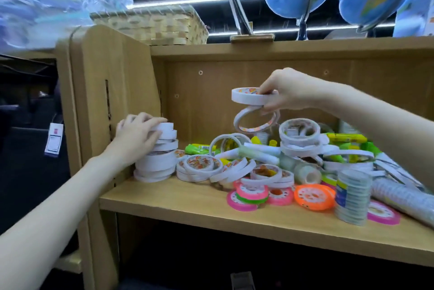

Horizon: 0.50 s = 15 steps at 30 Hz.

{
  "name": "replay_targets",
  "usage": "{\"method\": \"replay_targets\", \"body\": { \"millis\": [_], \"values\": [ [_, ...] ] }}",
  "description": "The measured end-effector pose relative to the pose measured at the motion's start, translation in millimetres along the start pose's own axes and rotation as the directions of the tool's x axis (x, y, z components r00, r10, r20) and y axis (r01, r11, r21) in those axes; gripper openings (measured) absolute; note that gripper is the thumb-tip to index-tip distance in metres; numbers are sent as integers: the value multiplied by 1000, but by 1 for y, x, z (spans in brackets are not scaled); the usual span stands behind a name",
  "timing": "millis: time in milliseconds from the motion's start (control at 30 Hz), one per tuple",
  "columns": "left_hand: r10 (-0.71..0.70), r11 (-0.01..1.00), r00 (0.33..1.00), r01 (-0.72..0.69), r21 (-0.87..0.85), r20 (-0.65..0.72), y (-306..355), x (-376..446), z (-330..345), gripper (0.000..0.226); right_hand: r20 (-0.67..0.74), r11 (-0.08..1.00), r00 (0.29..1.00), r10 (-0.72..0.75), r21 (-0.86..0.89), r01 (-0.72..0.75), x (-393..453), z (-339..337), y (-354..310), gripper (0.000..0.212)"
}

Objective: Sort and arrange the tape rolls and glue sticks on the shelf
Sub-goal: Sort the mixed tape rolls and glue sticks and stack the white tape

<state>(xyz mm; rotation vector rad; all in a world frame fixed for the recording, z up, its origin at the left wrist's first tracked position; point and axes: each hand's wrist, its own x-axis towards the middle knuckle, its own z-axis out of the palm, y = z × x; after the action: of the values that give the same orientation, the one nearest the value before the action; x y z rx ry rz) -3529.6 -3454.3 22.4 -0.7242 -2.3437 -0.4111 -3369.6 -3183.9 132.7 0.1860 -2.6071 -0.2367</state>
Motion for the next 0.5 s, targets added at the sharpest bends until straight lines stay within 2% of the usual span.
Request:
{"method": "replay_targets", "body": {
  "millis": [67,100,133,200,267,333,433,500],
  "values": [
    [12,998,998,-15,53,58,-3,-2,2,63,-19,997,999,-29,74,30,36,19,-16,20],
    [24,990,996,-34,133,81,-5,-3,3,76,-13,995,999,-31,97,32,56,33,-24,20],
    [36,974,996,-54,221,87,-8,-2,4,80,-7,992,1000,-22,121,23,76,49,-31,20],
    [96,940,995,-102,325,34,-14,0,8,68,-27,985,1000,17,173,-12,113,81,-45,26],
    [210,912,976,-175,370,-57,-19,1,12,55,-43,973,996,82,219,-71,143,113,-55,31],
    [263,895,959,-200,399,-110,-24,2,16,49,-41,956,992,120,273,-104,161,142,-67,30],
    [296,896,942,-218,387,-155,-26,-1,18,45,72,958,997,8,287,-28,171,175,-81,4],
    [296,895,941,-212,391,-167,-29,-1,19,45,221,956,972,-80,292,12,169,182,-80,19]
  ]
}}
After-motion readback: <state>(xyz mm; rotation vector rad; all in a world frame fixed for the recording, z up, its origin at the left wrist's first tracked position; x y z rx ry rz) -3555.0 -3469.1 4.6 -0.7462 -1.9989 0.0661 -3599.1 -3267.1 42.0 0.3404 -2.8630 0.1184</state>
